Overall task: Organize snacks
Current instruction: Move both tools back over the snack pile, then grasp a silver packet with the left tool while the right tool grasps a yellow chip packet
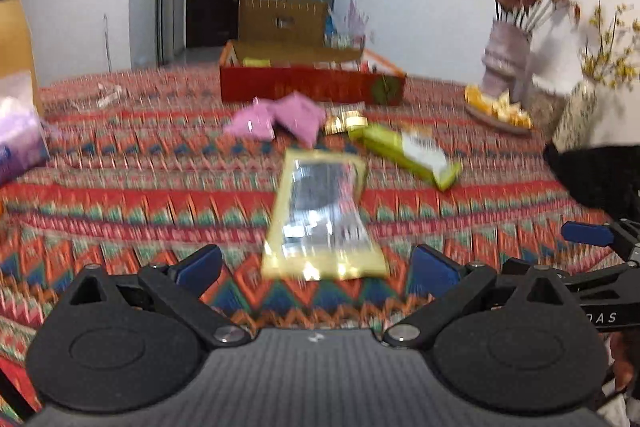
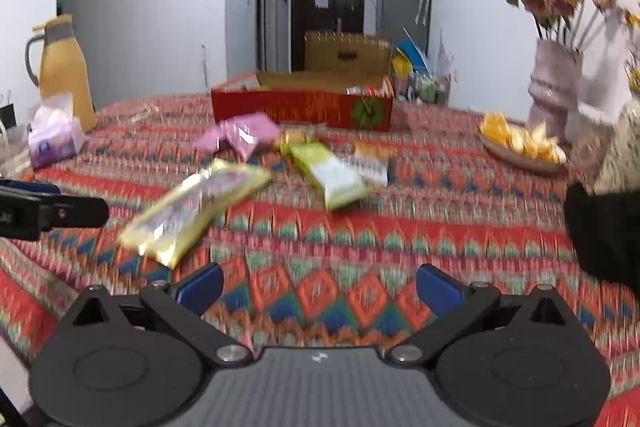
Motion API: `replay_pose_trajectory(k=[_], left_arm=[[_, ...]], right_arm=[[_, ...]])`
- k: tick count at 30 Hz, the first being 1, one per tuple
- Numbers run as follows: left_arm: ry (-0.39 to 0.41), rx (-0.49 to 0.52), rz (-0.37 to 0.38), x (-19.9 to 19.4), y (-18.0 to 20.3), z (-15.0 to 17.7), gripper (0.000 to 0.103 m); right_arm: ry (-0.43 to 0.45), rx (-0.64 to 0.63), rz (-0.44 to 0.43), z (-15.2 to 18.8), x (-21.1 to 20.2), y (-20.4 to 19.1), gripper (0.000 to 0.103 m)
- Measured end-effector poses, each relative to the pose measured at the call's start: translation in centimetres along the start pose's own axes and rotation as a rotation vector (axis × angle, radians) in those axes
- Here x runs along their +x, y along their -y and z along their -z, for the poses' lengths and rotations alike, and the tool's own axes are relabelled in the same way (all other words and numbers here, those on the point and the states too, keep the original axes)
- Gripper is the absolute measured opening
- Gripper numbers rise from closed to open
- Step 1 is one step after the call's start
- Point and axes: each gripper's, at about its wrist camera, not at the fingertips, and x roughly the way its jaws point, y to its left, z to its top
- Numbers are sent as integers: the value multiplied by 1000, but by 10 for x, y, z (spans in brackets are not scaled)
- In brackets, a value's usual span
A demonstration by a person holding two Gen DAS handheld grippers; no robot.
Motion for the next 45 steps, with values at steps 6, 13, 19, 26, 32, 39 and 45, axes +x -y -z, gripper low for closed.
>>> replay_pose_trajectory(k=[6, 13, 19, 26, 32, 39, 45], left_arm=[[-24, -2, 13, 10, 5, 4, 103], [-45, -3, 2, 38, 6, -7, 103], [-54, 26, 29, 80, 10, -31, 91], [-93, 12, -9, 129, 0, -46, 81], [-66, -47, -48, 146, -24, -59, 78], [-29, -36, -44, 147, -26, -61, 66], [-17, 4, -29, 140, -18, -60, 47]], right_arm=[[-37, 16, 21, 22, -3, -2, 103], [-25, 45, 16, 13, 8, 12, 103], [-25, 80, 10, -5, 32, 30, 101], [-17, 97, 16, -43, 71, 52, 95], [-19, 192, -35, -80, 125, 72, 85], [-42, 249, -19, -116, 202, 79, 75], [-64, 196, 35, -116, 232, 65, 41]])
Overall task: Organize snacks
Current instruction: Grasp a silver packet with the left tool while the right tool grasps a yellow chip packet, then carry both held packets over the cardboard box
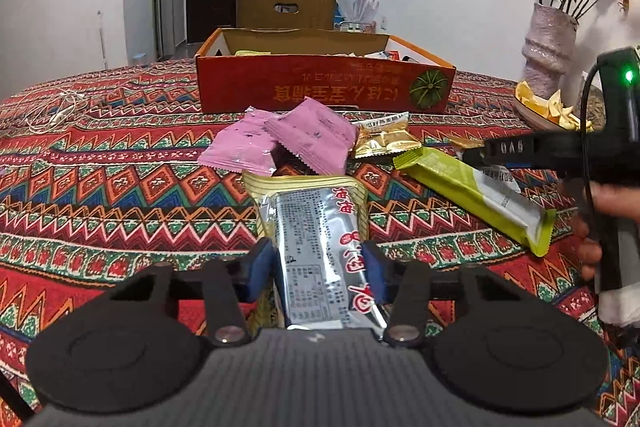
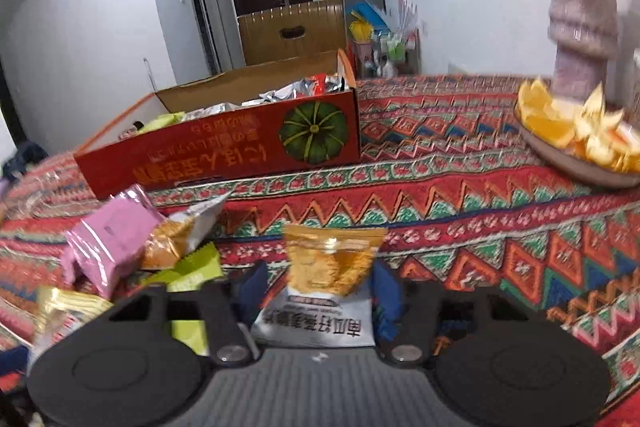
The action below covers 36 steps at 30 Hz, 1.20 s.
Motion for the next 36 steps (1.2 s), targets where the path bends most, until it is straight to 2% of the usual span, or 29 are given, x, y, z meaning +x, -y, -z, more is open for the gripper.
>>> replay_pose_trajectory(k=[4, 6, 9, 15, 23, 28, 36], left_arm=[[-26, -84, 37, -9, -10, -2, 46], [-32, -103, 28, -15, -12, 0, 46], [-19, -90, -2, -29, -11, 4, 46], [25, -81, -3, -74, -3, 14, 46], [73, -37, 29, -128, 21, 35, 46], [98, -16, 51, -151, 32, 45, 46], [118, -15, 46, -163, 31, 49, 46]], right_arm=[[2, -1, 0, 3, -8, 6, 40], [19, 8, 21, 6, -18, 11, 40], [59, 23, 28, 11, -45, 17, 40], [115, -27, -1, 39, -118, 12, 40], [100, -96, -64, 97, -200, -3, 40], [111, -99, -83, 119, -226, -9, 40], [134, -106, -95, 124, -238, -12, 40]])
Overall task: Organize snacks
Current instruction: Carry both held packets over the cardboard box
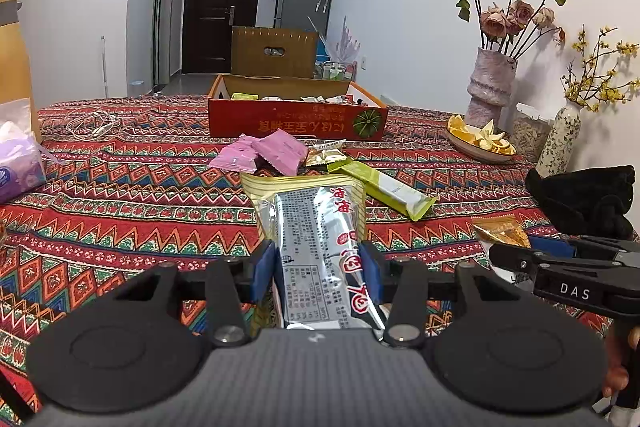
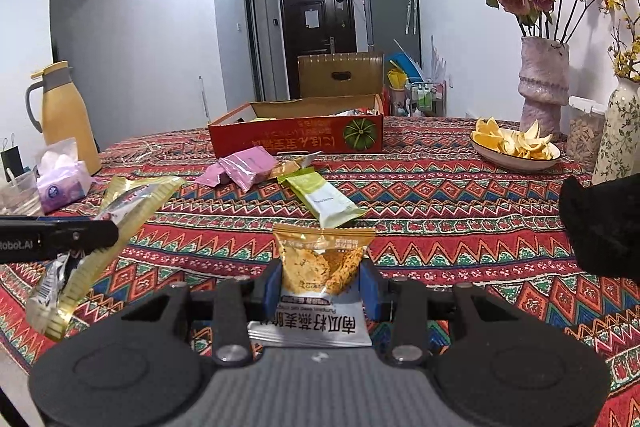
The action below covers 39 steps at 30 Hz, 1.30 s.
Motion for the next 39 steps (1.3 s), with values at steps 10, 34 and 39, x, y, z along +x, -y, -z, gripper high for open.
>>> replay_pose_trajectory(k=[10, 34, 39], left_arm=[[20, -12, 33, 22, -21, -38, 46], [29, -46, -22, 308, -96, -236, 46], [-54, -58, -43, 373, -100, -222, 46]], right_arm=[[-5, -18, -42, -24, 24, -2, 40], [81, -59, -122, -240, 294, 9, 40], [-34, 1, -92, -228, 380, 10, 40]])
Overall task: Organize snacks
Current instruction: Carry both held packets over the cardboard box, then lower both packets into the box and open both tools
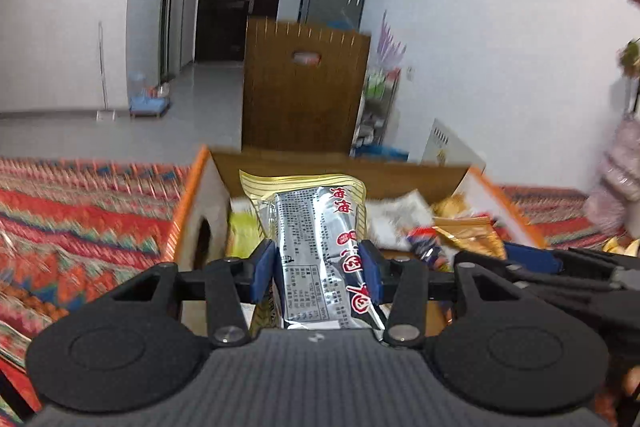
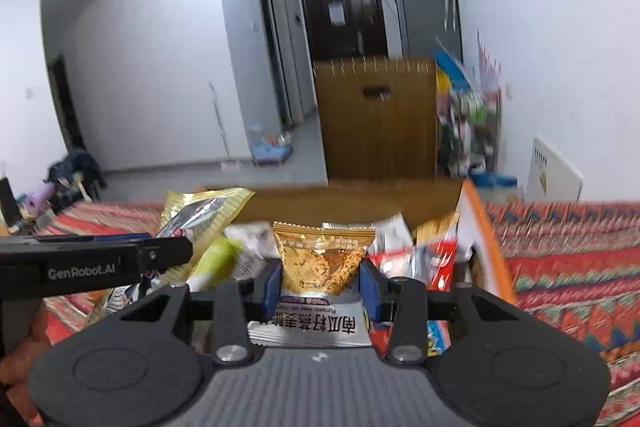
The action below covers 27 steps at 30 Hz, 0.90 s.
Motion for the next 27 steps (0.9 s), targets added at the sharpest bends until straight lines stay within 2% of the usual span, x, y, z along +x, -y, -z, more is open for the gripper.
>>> replay_pose_trajectory(k=[2, 3, 4, 5, 6, 7, 9, 12, 13, 15, 18, 21, 23, 26, 27], left_arm=[[-15, 33, -23, 16, 4, 10, 40], [-2, 86, -42, 19, 9, 13, 41], [12, 109, -54, 19, 11, 15, 44], [11, 108, -59, 20, 12, 16, 48], [6, 101, -58, 22, 11, 16, 59], [9, 93, -71, 23, 10, 17, 65], [13, 93, -68, 25, 9, 18, 70], [31, 85, -93, 20, 7, 17, 87], [41, 83, -89, 15, 8, 16, 88], [68, 84, -73, 1, 9, 9, 89], [110, 75, -90, -30, 11, 0, 94], [147, 118, -127, -69, 18, -5, 99], [207, 140, -130, -102, 23, -4, 103], [251, 187, -149, -144, 33, 6, 103], [263, 194, -154, -158, 36, 10, 103]], right_arm=[[-47, -11, 14, 11, 20, -1, 41], [-68, -14, 22, 15, 28, 0, 41], [-73, -10, 34, 18, 32, 1, 47], [-76, 0, 45, 20, 35, 2, 56], [-78, 4, 46, 22, 37, 4, 58], [-78, 5, 42, 22, 37, 5, 60], [-68, 10, 58, 22, 37, 5, 60], [-47, 14, 65, 17, 34, 9, 61], [-32, 15, 68, 15, 30, 9, 61], [10, 18, 62, 7, 15, 7, 61], [91, 6, 56, -4, -22, 3, 64], [135, -13, 53, -13, -59, -1, 70], [149, -42, 51, -16, -87, -6, 74], [181, -92, 54, -13, -130, -14, 86], [189, -101, 52, -10, -145, -16, 87]])
